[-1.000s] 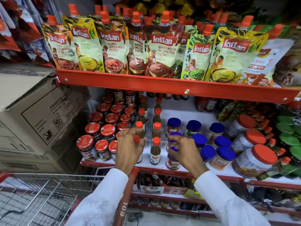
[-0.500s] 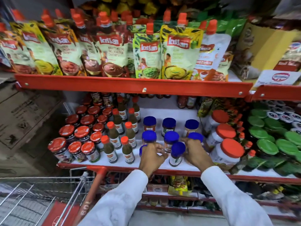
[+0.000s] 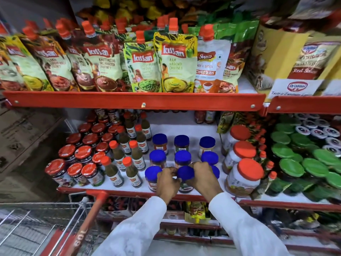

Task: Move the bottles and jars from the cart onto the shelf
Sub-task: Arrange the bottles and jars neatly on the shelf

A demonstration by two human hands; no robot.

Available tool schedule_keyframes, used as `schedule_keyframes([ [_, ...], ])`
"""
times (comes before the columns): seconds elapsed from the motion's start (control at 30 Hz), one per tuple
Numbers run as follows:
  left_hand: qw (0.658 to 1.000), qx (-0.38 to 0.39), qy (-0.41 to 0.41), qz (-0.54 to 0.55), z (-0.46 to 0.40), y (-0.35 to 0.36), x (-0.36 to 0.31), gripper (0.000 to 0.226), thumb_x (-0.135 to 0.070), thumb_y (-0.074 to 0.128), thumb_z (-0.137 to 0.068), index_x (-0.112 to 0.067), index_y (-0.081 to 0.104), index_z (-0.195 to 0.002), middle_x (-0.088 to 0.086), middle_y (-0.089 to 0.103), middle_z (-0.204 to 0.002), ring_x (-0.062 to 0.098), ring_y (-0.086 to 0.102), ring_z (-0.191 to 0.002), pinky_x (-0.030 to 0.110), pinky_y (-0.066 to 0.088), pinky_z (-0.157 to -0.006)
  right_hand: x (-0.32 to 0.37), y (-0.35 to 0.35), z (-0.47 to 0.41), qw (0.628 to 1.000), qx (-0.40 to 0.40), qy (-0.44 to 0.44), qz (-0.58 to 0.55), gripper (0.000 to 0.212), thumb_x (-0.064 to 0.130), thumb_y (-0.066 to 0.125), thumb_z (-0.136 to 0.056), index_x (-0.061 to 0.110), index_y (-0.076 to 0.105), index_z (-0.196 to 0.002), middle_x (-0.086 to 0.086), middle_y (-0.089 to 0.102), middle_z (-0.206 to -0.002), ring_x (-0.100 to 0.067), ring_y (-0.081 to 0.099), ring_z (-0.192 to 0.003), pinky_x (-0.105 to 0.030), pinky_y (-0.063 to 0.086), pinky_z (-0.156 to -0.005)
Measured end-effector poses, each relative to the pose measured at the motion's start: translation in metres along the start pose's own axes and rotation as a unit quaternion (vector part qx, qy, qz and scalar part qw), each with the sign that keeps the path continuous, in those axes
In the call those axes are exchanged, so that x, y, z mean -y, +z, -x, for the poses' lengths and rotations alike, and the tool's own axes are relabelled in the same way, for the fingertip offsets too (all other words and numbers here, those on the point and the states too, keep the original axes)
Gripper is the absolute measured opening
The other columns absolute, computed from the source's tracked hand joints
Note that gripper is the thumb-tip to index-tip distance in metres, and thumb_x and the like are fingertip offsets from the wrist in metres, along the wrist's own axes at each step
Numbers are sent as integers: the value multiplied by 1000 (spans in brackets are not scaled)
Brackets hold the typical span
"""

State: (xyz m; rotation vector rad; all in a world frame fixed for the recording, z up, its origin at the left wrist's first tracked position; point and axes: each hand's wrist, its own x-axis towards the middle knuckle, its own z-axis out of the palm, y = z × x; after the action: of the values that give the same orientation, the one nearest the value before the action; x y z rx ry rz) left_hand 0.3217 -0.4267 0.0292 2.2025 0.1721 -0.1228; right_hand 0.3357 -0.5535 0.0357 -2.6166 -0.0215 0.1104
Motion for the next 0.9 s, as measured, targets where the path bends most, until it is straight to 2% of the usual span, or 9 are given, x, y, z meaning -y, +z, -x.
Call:
schedule_keyframes([
  [0.07, 1000, 0, 6, -4, -1, -2, 2, 34, 8, 62, -81, -8, 70, -110, 8, 75, -109, 19, 70, -87, 26, 52, -79, 2, 2, 2, 1000, -6, 10, -12, 15, 8, 66, -75, 17, 54, -76, -3, 58, -67, -17, 49, -57, -21, 28, -45],
  [0.2, 1000, -1, 11, -17, -3, -4, 5, 36, 10, 59, -81, -9, 70, -110, 7, 75, -108, 15, 64, -84, 28, 52, -80, 1, 8, 4, 999, -24, 14, -19, 14, 10, 69, -75, 16, 61, -84, -5, 67, -76, -19, 56, -65, -22, 37, -56],
  [0.3, 1000, -5, 20, -21, -2, -5, 6, 36, 10, 58, -82, -10, 71, -110, 7, 75, -108, 19, 67, -93, 26, 50, -82, 2, 10, 3, 999, -32, 21, -32, 20, 11, 72, -75, 15, 65, -94, -6, 70, -81, -19, 57, -68, -24, 40, -63],
  [0.4, 999, -7, 27, -21, -1, -7, 7, 35, 11, 56, -82, -8, 70, -108, 8, 74, -107, 25, 68, -98, 31, 53, -83, 3, 10, 4, 999, -35, 20, -27, 26, 14, 75, -74, 15, 65, -98, -7, 71, -86, -19, 57, -70, -25, 40, -63],
  [0.5, 999, -8, 36, -21, 0, -9, 8, 36, 12, 55, -83, -8, 69, -110, 9, 74, -108, 24, 67, -97, 28, 49, -80, 2, 14, 6, 998, -43, 20, -36, 28, 15, 77, -72, 15, 67, -99, -6, 72, -86, -18, 59, -70, -24, 43, -62],
  [0.67, 998, -9, 47, -32, 5, -12, 7, 38, 13, 53, -84, -6, 66, -114, 9, 73, -108, 13, 59, -84, 26, 50, -78, 3, 11, 16, 995, -45, 24, -84, 39, 16, 81, -71, 15, 67, -107, -7, 73, -92, -22, 68, -80, -35, 58, -76],
  [0.73, 998, -15, 44, -30, 7, -14, 7, 42, 13, 52, -85, -5, 62, -122, 9, 70, -106, 13, 59, -82, 30, 53, -82, -6, 7, 25, 993, -65, 23, -91, 37, 17, 82, -72, 15, 68, -106, -8, 72, -90, -23, 68, -79, -37, 59, -74],
  [0.83, 994, -58, 85, -37, 9, -16, -1, 42, 5, 56, -86, -10, 61, -125, 7, 69, -105, 17, 65, -89, 35, 57, -83, -31, -7, 37, 989, -119, 32, -78, 21, 17, 79, -74, 15, 71, -93, -7, 74, -83, -22, 69, -75, -39, 60, -75],
  [0.9, 986, -72, 132, -72, 9, -11, -12, 34, -5, 59, -88, -16, 64, -120, 5, 70, -109, 20, 66, -96, 31, 55, -84, -49, -18, 42, 982, -152, 58, -98, 29, 10, 77, -75, 15, 73, -103, -7, 77, -88, -21, 72, -76, -38, 61, -78],
])
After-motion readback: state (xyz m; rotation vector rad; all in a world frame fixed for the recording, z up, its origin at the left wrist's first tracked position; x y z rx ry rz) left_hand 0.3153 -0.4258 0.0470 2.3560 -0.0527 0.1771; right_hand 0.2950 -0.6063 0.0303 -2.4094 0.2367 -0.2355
